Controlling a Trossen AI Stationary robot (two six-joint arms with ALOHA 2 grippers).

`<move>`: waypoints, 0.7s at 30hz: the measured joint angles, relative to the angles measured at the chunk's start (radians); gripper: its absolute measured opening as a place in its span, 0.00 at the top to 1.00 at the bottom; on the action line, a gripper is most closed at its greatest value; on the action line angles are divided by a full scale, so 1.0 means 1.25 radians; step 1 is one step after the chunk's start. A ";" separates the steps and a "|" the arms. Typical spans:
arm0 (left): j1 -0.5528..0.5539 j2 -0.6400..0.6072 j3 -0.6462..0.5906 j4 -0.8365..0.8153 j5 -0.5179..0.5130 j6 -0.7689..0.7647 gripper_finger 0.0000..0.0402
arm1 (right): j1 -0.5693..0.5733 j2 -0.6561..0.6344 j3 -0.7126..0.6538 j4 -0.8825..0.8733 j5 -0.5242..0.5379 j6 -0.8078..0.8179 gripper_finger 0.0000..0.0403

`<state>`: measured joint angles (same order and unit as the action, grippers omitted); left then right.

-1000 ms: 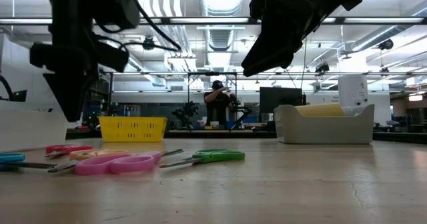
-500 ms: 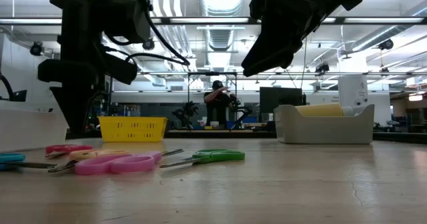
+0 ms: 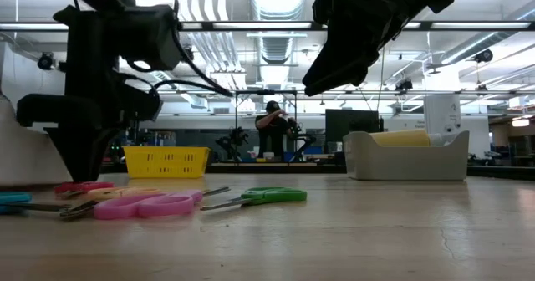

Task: Pick & Place Paint Supplies
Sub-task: Put the pink scissors into the yellow bin

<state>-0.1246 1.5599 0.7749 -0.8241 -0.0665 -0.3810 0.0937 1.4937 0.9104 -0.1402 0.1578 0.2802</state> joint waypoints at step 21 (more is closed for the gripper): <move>0.000 0.001 -0.009 0.020 0.000 0.010 0.64 | 0.000 0.000 0.000 0.000 0.000 0.000 0.50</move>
<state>-0.1242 1.5616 0.7643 -0.7987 -0.0666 -0.3689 0.0934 1.4937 0.9104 -0.1402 0.1578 0.2802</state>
